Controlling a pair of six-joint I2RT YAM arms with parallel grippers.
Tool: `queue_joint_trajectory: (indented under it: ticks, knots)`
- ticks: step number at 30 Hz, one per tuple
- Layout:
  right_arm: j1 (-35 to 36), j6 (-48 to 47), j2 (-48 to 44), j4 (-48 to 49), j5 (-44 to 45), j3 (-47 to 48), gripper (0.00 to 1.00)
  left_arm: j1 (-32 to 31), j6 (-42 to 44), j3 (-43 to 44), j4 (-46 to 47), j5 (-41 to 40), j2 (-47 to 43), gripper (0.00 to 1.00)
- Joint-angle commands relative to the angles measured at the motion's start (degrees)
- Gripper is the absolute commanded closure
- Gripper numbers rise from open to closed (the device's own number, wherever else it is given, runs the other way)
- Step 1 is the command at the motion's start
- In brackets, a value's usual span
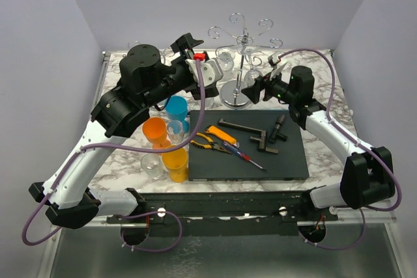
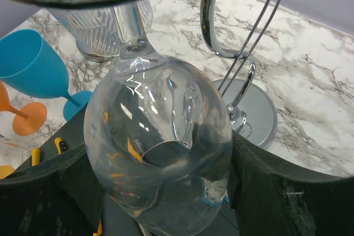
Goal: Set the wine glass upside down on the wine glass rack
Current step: Turn the wine glass upside down at the wine rack.
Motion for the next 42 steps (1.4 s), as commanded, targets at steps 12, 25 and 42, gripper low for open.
queue_joint_trajectory:
  ticks: [12,25,42]
  knots:
    - [-0.02,0.5,-5.62,5.76,-0.89,-4.6,1.0,-0.21,-0.55,1.43,-0.07,-0.56,1.16,0.01]
    - [-0.04,8.61,-5.82,16.21,2.63,-12.82,0.93,-0.26,-0.34,0.89,0.2,-0.74,0.96,0.01]
    - [-0.04,7.4,-5.58,8.79,1.05,-12.09,0.24,-0.2,-1.95,1.11,0.15,-0.23,1.07,0.01]
